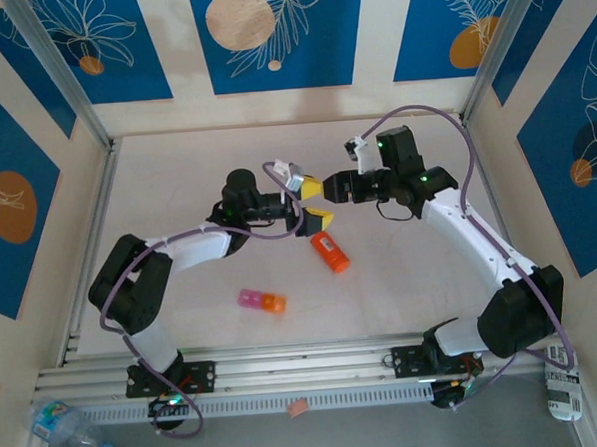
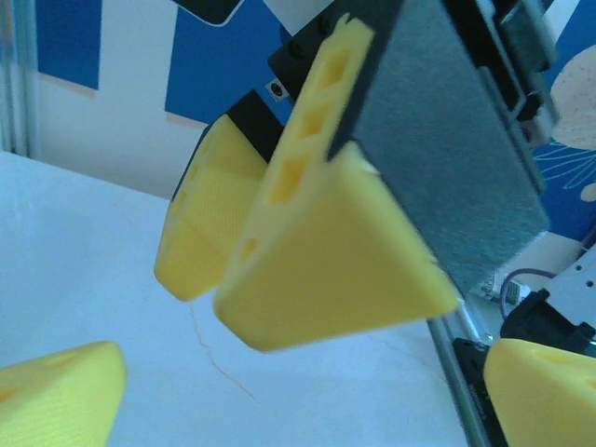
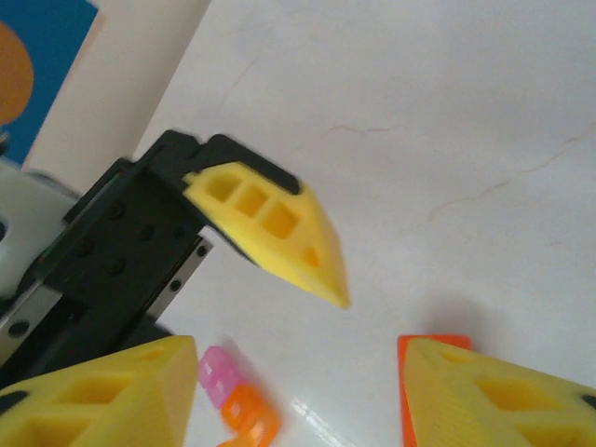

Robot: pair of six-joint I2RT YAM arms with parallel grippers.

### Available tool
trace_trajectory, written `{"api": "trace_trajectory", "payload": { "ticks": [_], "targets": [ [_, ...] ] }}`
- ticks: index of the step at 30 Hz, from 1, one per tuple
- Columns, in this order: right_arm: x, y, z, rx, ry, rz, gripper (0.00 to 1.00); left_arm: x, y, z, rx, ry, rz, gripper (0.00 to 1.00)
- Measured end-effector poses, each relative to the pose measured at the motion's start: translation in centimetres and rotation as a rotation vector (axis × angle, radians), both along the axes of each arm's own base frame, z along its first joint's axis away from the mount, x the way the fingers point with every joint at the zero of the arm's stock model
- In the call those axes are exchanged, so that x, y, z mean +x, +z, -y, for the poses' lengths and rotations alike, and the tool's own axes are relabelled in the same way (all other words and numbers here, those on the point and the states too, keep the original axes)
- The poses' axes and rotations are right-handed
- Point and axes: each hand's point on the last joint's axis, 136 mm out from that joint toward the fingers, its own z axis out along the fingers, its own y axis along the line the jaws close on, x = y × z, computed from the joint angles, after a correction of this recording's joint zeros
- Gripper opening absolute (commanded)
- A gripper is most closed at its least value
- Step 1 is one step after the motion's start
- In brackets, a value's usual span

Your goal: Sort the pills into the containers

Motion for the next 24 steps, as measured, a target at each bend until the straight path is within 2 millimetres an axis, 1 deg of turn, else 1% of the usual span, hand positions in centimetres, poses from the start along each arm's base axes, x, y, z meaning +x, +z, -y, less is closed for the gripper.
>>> {"api": "trace_trajectory", "payload": {
  "ticks": [2, 5, 11, 13, 15, 18, 20, 22, 24],
  "targets": [
    [0.4, -0.1, 0.6, -0.008, -0.028, 0.006, 0.69, 0.0, 0.1, -0.3, 0.000, 0.026, 0.015, 1.00],
    [0.6, -1.2, 1.3, -0.031, -0.064, -0.010, 0.71, 0.3, 0.1, -1.1, -0.002, 0.085, 0.039, 1.00],
    [-0.8, -5.4, 2.3, -0.069, -0.098, -0.102, 0.72, 1.2, -0.5, -2.7, 0.010, 0.215, 0.069, 1.00],
    [-1.1, -6.1, 2.4, -0.074, -0.100, -0.122, 0.72, 1.6, -0.1, -3.3, 0.005, 0.247, 0.087, 1.00],
    [-1.3, -6.4, 2.3, -0.077, -0.099, -0.131, 0.72, 2.0, 0.6, -3.9, -0.011, 0.276, 0.106, 1.00],
    [-1.8, -6.5, 1.8, -0.078, -0.082, -0.131, 0.72, 2.6, 1.5, -4.9, -0.044, 0.316, 0.133, 1.00],
    [-2.4, -6.6, 1.1, -0.081, -0.059, -0.134, 0.72, 2.9, 1.6, -5.4, -0.060, 0.340, 0.128, 1.00],
    [-3.3, -6.8, 0.0, -0.091, -0.023, -0.136, 0.75, 3.4, 1.4, -6.1, -0.063, 0.366, 0.106, 1.00],
    [-4.6, -7.0, -1.6, -0.111, 0.034, -0.136, 0.77, 4.0, 1.1, -6.8, -0.059, 0.401, 0.080, 1.00]
  ]
}}
